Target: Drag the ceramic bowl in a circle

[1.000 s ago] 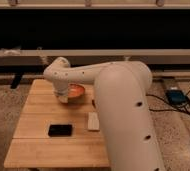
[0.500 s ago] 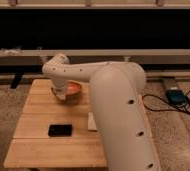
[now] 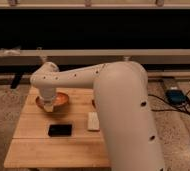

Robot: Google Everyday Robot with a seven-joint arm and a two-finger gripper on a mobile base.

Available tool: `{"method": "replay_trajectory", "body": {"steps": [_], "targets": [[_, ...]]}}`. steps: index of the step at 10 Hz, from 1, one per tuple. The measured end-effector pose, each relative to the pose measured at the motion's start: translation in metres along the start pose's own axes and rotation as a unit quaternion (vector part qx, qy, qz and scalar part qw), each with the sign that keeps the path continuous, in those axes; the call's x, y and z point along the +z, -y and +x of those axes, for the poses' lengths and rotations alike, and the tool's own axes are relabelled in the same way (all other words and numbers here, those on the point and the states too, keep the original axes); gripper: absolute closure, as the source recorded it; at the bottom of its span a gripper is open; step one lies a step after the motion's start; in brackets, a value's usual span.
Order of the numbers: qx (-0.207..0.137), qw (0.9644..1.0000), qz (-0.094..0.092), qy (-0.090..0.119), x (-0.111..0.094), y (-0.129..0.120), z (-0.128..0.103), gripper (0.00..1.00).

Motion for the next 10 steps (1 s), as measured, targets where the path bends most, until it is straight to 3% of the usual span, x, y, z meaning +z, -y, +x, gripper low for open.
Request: {"method": "replay_trajectory", "body": {"steps": [3, 5, 8, 10], "targets": [[-0.02, 0.9996, -0.02, -0.002, 0.005, -0.049, -0.019, 1.0], [-0.014, 0.9996, -0.022, -0.012, 0.005, -0.064, -0.014, 1.0], [0.018, 0.9992, -0.02, -0.03, -0.001, -0.065, 0.018, 1.0], [0.046, 0.9978, -0.011, -0.047, -0.011, -0.042, 0.058, 1.0]]}}
